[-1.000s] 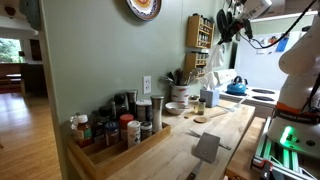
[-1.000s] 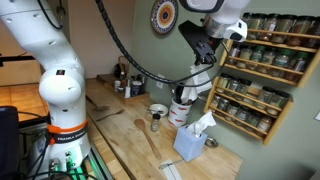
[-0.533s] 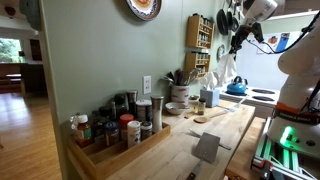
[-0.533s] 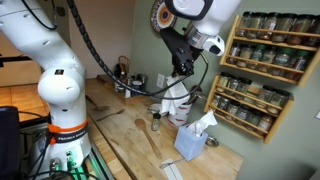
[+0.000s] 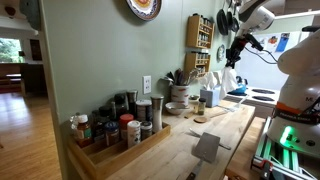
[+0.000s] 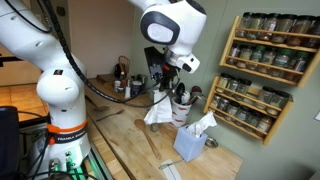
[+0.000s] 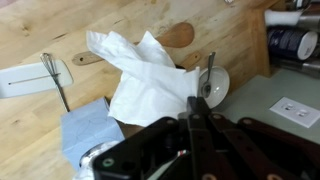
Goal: Pick up one sheet of tissue from the blue tissue box and put it on the kitchen counter
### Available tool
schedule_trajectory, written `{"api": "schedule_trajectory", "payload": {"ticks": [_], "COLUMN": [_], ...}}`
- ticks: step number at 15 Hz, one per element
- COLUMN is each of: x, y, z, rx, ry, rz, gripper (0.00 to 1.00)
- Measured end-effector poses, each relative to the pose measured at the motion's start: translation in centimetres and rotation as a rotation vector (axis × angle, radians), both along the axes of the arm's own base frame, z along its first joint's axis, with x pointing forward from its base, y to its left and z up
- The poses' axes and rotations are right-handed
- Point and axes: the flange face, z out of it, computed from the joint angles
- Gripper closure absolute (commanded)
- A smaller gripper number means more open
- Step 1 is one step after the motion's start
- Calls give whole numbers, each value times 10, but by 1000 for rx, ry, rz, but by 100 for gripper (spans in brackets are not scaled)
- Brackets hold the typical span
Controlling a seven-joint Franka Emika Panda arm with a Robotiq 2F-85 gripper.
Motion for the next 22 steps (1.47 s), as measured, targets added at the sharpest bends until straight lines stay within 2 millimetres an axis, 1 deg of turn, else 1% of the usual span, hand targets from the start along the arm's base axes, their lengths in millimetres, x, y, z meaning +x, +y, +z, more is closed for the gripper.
{"api": "schedule_trajectory", "payload": {"ticks": [2, 4, 14, 18, 22], "x": [1, -1, -3, 0, 6], "y": [19, 31, 32, 33, 34], "z": [-20, -32, -29, -28, -29], "rx": [-22, -30, -31, -41, -94], "ry": [22, 35, 26, 23, 36], "rz": [-87, -125, -139, -137, -164], "gripper": [99, 99, 100, 100, 100]}}
